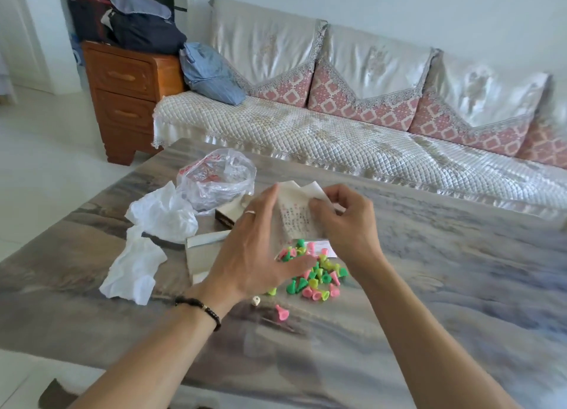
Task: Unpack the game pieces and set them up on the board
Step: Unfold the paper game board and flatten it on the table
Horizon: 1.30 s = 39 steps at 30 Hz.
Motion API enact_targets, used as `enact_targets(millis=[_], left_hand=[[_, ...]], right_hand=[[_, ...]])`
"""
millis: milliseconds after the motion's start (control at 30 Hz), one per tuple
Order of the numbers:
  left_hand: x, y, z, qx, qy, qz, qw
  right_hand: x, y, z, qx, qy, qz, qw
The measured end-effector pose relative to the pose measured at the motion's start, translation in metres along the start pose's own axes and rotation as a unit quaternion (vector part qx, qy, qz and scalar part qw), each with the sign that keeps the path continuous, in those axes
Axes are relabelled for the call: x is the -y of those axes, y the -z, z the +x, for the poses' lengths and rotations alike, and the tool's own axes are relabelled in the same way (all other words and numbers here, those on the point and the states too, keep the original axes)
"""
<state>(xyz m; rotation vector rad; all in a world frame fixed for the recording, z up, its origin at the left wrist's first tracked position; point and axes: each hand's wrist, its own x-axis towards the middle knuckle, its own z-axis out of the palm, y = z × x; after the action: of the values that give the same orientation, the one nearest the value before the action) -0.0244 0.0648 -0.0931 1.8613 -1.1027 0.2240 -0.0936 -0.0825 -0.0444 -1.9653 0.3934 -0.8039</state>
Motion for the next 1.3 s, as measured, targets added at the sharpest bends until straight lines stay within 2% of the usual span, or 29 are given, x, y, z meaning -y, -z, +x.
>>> enact_targets(millis=[100, 233, 300, 433, 567, 633, 700, 767, 833, 900, 967, 1033, 1100, 1233, 1300], left_hand=[[-0.029, -0.020, 0.010, 0.025, 0.000, -0.093, 0.995], [-0.066, -0.050, 0.022, 0.034, 0.087, -0.234, 0.968], [-0.083, -0.065, 0.030, 0.055, 0.096, -0.269, 0.957], [-0.113, -0.096, 0.037, 0.090, 0.074, -0.253, 0.961], [-0.134, -0.126, 0.033, 0.131, 0.087, -0.231, 0.960], [-0.140, -0.139, 0.030, 0.136, 0.090, -0.223, 0.961], [-0.145, -0.150, 0.027, 0.115, 0.079, -0.191, 0.972], [-0.148, -0.163, 0.024, 0.079, 0.044, -0.145, 0.985], [-0.151, -0.175, 0.020, 0.073, 0.005, -0.130, 0.989], [-0.151, -0.190, 0.016, 0.101, -0.031, -0.129, 0.986], [-0.152, -0.203, 0.010, 0.147, -0.042, -0.137, 0.979], [-0.153, -0.210, 0.007, 0.181, -0.028, -0.171, 0.968], [-0.153, -0.214, 0.009, 0.174, 0.007, -0.210, 0.962], [-0.160, -0.215, 0.025, 0.167, 0.185, -0.359, 0.899], [-0.162, -0.216, 0.030, 0.153, 0.203, -0.353, 0.900]], right_hand=[[-0.004, 0.047, -0.013, 0.053, -0.005, 0.028, 0.998], [-0.013, 0.107, -0.032, 0.050, -0.020, 0.044, 0.998], [-0.015, 0.133, -0.040, 0.042, -0.026, 0.043, 0.998], [-0.026, 0.177, -0.053, -0.053, -0.020, -0.060, 0.997], [-0.044, 0.205, -0.066, -0.137, -0.006, -0.192, 0.972], [-0.053, 0.214, -0.071, -0.175, -0.009, -0.209, 0.962], [-0.061, 0.219, -0.076, -0.227, -0.027, -0.171, 0.958], [-0.070, 0.222, -0.083, -0.255, -0.072, -0.060, 0.962], [-0.079, 0.219, -0.089, -0.203, -0.114, 0.037, 0.972], [-0.088, 0.212, -0.095, -0.150, -0.138, 0.062, 0.977], [-0.097, 0.209, -0.096, -0.158, -0.149, 0.082, 0.973], [-0.102, 0.210, -0.094, -0.176, -0.166, 0.116, 0.963], [-0.108, 0.214, -0.092, -0.172, -0.177, 0.177, 0.953], [-0.115, 0.218, -0.090, -0.113, -0.152, 0.215, 0.958], [-0.119, 0.217, -0.089, -0.092, -0.150, 0.213, 0.961]])
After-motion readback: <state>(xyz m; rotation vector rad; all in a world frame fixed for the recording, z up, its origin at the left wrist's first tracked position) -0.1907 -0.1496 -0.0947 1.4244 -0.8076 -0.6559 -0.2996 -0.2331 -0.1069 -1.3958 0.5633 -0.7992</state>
